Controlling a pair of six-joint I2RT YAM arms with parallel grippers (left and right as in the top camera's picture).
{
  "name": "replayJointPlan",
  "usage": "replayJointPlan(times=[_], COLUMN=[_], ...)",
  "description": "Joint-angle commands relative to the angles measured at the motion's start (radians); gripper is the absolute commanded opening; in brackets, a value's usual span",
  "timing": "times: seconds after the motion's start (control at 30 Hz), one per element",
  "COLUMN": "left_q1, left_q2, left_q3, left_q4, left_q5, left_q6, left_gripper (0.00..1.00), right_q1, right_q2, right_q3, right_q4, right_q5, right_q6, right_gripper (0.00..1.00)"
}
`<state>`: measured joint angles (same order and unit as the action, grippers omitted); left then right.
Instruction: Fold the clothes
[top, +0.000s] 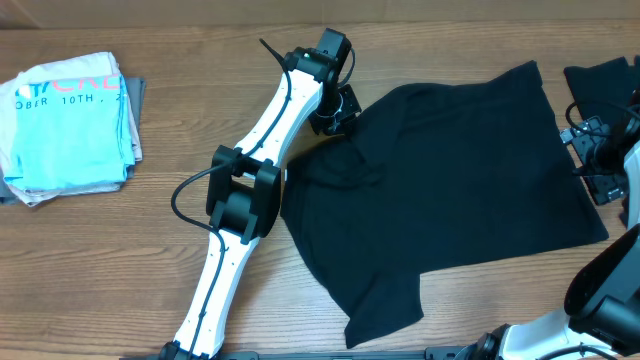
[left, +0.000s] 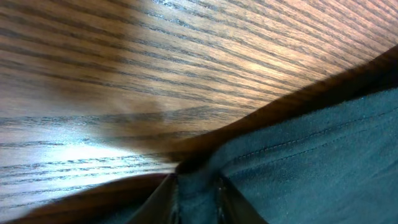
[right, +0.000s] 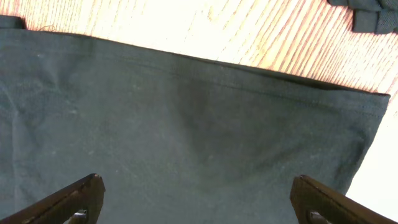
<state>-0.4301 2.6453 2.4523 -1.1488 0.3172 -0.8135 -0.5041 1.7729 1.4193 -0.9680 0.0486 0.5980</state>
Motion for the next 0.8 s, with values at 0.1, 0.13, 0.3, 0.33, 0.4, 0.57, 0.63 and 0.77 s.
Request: replayJointPlan(times=[0.1,0.13,0.3,0.33,0.4,0.57,0.63,0.77], left_q1=[0.011,0.012,0.022,0.025,0.035,0.077,0.098,0.152], left_q2=[-0.01,-0.01,-0.011,-0.011,-0.011,-0.011,-0.011,-0.011], left_q3=[0.023,0.023,0.027,0.032,0.055,0.167,0.212,0.254], left_q4=[0.005,0.006,0.019,0.024,0.027,0.024,0.03,0.072], left_q5=[-0.011,-0.011,-0.01,-0.009,-0.01,-0.011,-0.016,-0.114], left_q6=[0.033,0.049,0.149,0.177,0.232,0.314,0.341,0.409], left_gripper=[0.04,0.04,0.04,0.04,0.04,0.04,0.04,0.04], right_q1=[0.001,0.001,0.001,0.001,0.001,0.001,0.001,0.0], right_q2=[-0.004,-0.004,-0.004,-0.004,-0.004,-0.004,-0.004,-0.004], right_q3=[0.008,0.008,0.008,0.008,0.008,0.008,0.008,0.008], right_q4=[0.004,0.004,0.004,0.004,0.004,0.005,0.006,0.005], right_q5=[0.001,0.001,0.001,0.001,0.001,0.001,0.002,0.001], right_q6=[-0.004,-0.004,-0.004,-0.004,-0.004,-0.004,-0.004,-0.004], right_gripper=[1.0,1.0,1.0,1.0,1.0,1.0,1.0,1.0])
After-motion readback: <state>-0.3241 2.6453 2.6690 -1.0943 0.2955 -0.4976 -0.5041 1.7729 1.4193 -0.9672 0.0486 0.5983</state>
